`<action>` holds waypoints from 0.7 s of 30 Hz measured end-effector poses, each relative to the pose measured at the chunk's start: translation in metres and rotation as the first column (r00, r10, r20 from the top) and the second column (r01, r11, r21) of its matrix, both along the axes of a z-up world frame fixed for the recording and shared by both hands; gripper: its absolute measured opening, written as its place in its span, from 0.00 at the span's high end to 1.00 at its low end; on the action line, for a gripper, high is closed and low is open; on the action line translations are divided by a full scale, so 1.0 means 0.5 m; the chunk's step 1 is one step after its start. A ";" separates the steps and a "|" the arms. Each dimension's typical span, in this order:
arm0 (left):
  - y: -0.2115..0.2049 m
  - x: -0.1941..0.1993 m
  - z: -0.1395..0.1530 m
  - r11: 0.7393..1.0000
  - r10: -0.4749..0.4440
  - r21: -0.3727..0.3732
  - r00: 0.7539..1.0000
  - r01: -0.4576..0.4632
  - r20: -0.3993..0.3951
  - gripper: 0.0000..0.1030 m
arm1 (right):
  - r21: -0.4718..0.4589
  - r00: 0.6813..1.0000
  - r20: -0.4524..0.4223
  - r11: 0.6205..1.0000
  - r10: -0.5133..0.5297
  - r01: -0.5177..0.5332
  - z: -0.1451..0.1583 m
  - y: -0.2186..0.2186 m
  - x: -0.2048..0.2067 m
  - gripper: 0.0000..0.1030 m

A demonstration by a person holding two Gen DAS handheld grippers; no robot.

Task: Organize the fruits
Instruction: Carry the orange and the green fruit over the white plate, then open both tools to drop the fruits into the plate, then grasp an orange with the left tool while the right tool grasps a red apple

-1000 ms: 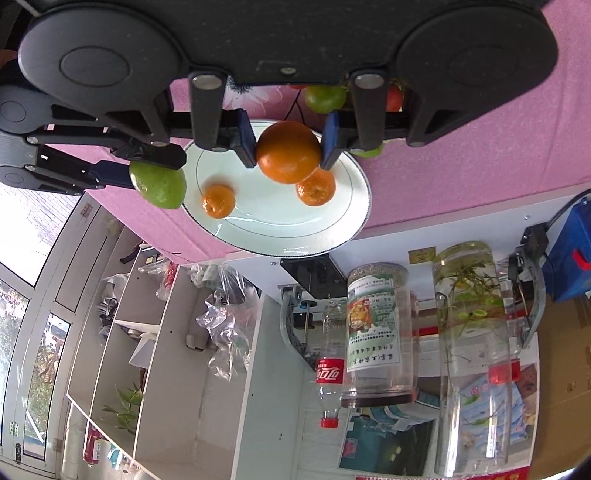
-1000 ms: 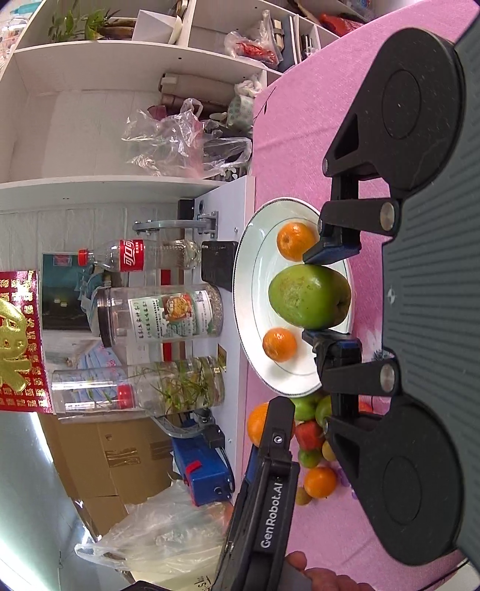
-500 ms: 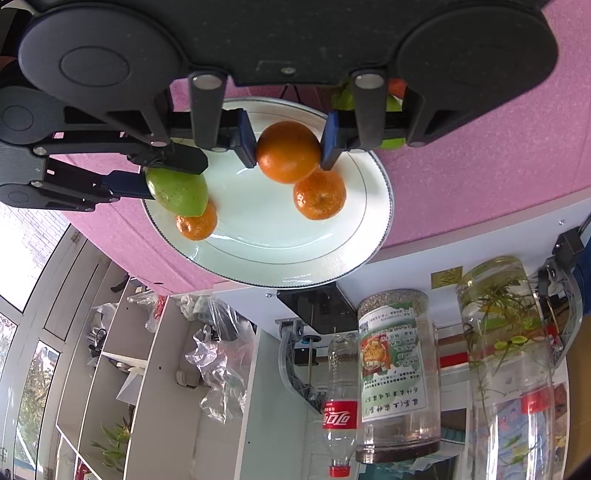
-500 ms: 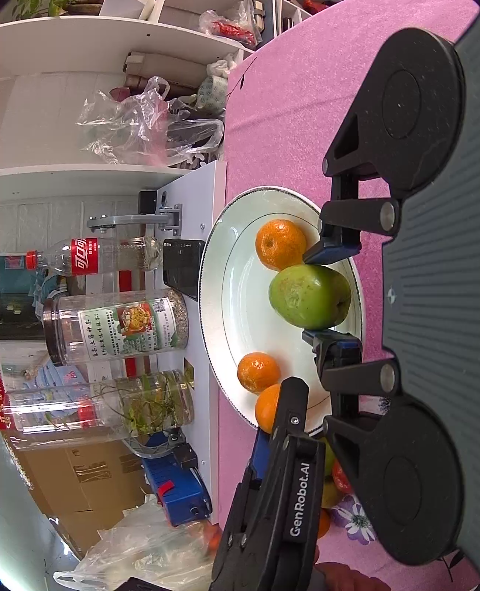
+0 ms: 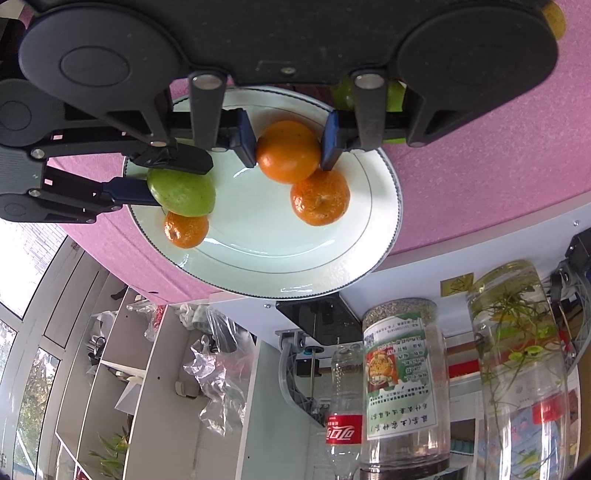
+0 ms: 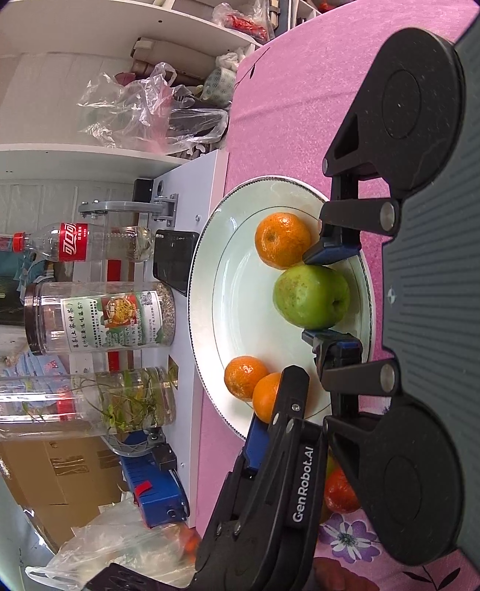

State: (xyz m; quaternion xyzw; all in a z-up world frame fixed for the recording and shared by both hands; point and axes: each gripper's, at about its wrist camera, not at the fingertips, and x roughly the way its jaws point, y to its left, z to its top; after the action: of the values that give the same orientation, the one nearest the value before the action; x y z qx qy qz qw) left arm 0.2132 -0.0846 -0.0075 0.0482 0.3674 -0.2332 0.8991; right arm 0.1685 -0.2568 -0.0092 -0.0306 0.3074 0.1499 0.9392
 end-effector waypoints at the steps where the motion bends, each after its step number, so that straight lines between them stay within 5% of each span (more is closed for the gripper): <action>1: 0.001 0.000 0.000 1.000 0.000 0.000 1.000 0.000 0.000 0.00 | -0.002 1.000 0.001 1.000 -0.001 0.001 0.000 0.000 0.000 0.37; 6: 0.012 -0.017 0.015 1.000 0.004 -0.017 1.000 -0.004 0.009 0.00 | -0.023 1.000 0.022 1.000 0.002 -0.002 0.002 0.002 -0.009 0.28; 10: 0.033 -0.051 0.041 0.998 0.022 -0.056 0.999 -0.020 0.038 0.00 | -0.012 0.998 0.059 1.000 0.004 -0.004 0.011 0.001 -0.034 0.00; 21: 0.112 -0.157 0.049 0.983 0.166 -0.082 0.985 -0.162 0.043 0.00 | 0.036 0.996 0.080 0.999 -0.034 0.031 0.009 0.014 -0.120 0.00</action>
State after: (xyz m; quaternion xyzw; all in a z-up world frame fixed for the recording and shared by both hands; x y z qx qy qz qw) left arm 0.1344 -0.0285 0.0170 -0.0116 0.3381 -0.1711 0.9254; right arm 0.1087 -0.2497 -0.0047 -0.0153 0.2672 0.1384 0.9535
